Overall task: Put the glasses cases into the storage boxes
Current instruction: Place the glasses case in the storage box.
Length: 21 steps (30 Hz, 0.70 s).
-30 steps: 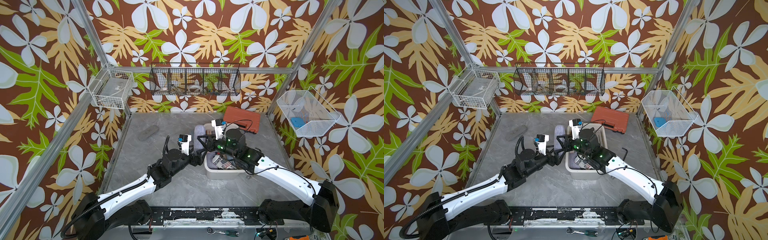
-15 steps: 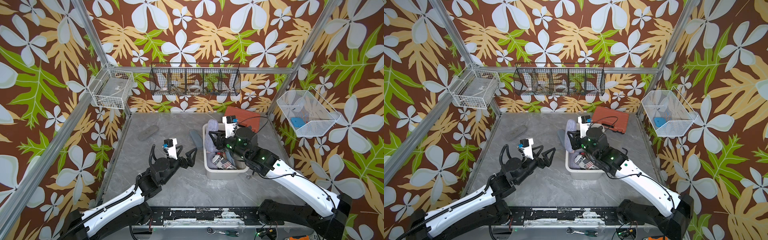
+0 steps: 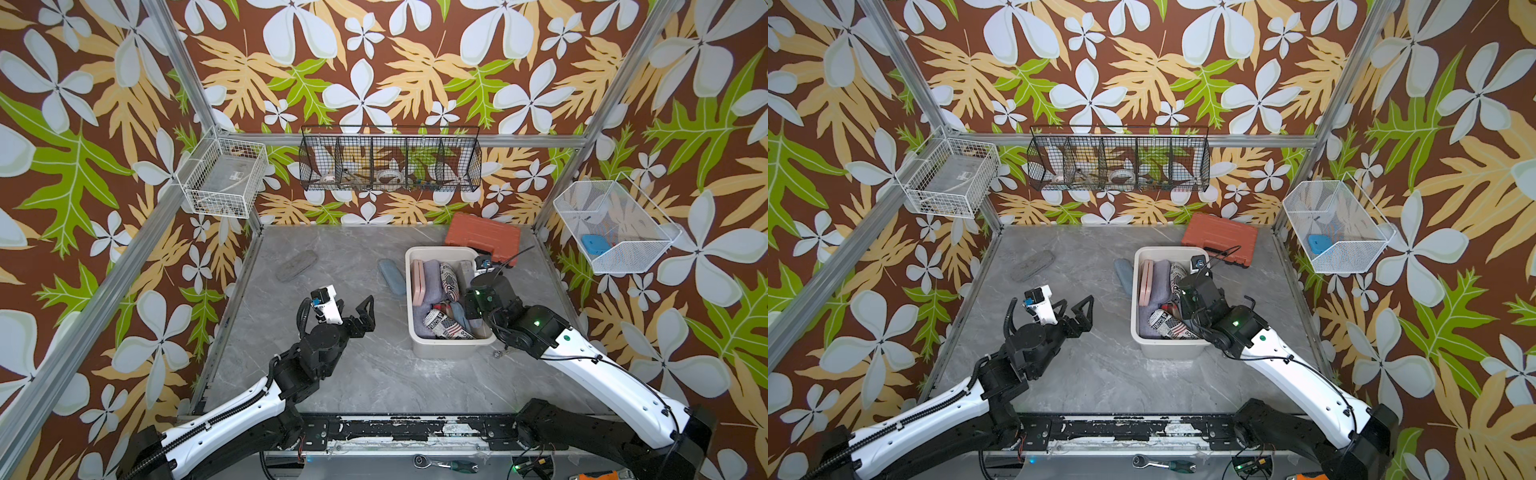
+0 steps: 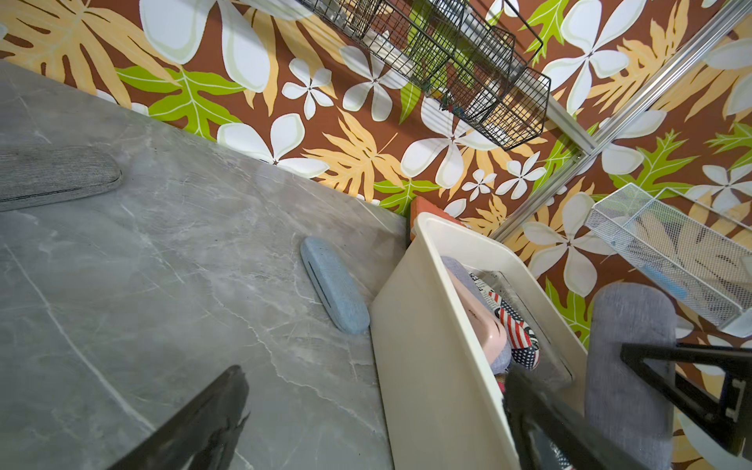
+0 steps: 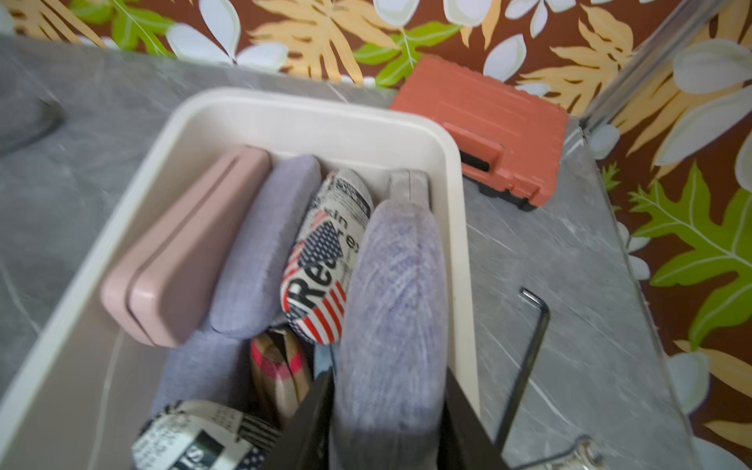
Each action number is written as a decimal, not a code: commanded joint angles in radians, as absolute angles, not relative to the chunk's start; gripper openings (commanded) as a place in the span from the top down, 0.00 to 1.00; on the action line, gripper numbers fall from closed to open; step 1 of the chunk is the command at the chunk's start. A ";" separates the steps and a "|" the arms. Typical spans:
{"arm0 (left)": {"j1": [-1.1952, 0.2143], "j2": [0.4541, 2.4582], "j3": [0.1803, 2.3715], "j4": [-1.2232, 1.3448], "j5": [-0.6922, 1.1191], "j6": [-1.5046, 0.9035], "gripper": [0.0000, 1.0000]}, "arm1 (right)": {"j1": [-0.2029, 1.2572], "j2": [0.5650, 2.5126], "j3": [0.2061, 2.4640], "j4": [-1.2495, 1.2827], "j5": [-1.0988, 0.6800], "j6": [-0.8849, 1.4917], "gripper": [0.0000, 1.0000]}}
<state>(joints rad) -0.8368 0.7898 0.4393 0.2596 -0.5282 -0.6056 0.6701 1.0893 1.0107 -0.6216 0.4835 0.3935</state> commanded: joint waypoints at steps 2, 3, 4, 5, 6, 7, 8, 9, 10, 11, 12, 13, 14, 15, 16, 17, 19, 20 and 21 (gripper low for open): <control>-0.838 0.817 0.463 0.247 -0.564 -0.614 0.00 | 0.670 1.092 0.996 -0.698 0.528 0.420 0.61; -0.837 0.824 0.466 0.242 -0.569 -0.616 0.00 | 0.670 1.091 0.989 -0.700 0.521 0.422 0.59; -0.837 0.829 0.468 0.236 -0.573 -0.619 0.00 | 0.670 1.091 0.984 -0.700 0.514 0.423 0.52; -0.838 0.832 0.469 0.232 -0.577 -0.624 0.00 | 0.670 1.093 0.984 -0.701 0.507 0.424 0.45; -0.837 0.834 0.468 0.230 -0.581 -0.627 0.00 | 0.670 1.095 0.990 -0.704 0.495 0.425 0.39; -0.838 0.836 0.463 0.231 -0.586 -0.632 0.00 | 0.670 1.095 0.995 -0.702 0.485 0.423 0.36; -0.838 0.837 0.459 0.233 -0.590 -0.635 0.00 | 0.670 1.094 0.997 -0.699 0.479 0.422 0.34; -0.838 0.839 0.456 0.236 -0.592 -0.635 0.00 | 0.670 1.091 0.999 -0.690 0.471 0.421 0.33; -0.838 0.841 0.457 0.234 -0.592 -0.635 0.00 | 0.670 1.086 0.997 -0.677 0.467 0.421 0.33; -0.837 0.842 0.461 0.228 -0.592 -0.635 0.00 | 0.670 1.081 1.000 -0.668 0.465 0.420 0.33; -0.837 0.842 0.467 0.217 -0.592 -0.638 0.00 | 0.669 1.077 1.005 -0.657 0.465 0.421 0.33; -0.836 0.842 0.469 0.210 -0.594 -0.639 0.00 | 0.670 1.069 1.008 -0.640 0.465 0.417 0.34; -0.836 0.842 0.469 0.209 -0.594 -0.642 0.00 | 0.670 1.064 1.010 -0.622 0.466 0.410 0.35; -0.836 0.843 0.469 0.210 -0.595 -0.643 0.00 | 0.670 1.059 1.011 -0.596 0.460 0.401 0.38; -0.835 0.844 0.469 0.211 -0.595 -0.644 0.00 | 0.670 1.058 1.009 -0.565 0.448 0.393 0.41; -0.836 0.845 0.469 0.210 -0.595 -0.649 0.00 | 0.670 1.062 1.010 -0.544 0.437 0.388 0.43; -0.836 0.851 0.475 0.204 -0.595 -0.658 0.00 | 0.670 1.094 1.032 -0.526 0.400 0.381 0.46; -0.836 0.851 0.478 0.197 -0.595 -0.663 0.00 | 0.671 1.112 1.046 -0.531 0.380 0.383 0.48; -0.838 0.850 0.481 0.189 -0.595 -0.670 0.00 | 0.672 1.129 1.053 -0.532 0.369 0.386 0.48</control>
<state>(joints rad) -0.8368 0.8494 0.4694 0.1955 -0.5781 -0.6495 0.6697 1.1019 1.0340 -0.5751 0.4187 0.3920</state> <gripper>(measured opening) 0.998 0.515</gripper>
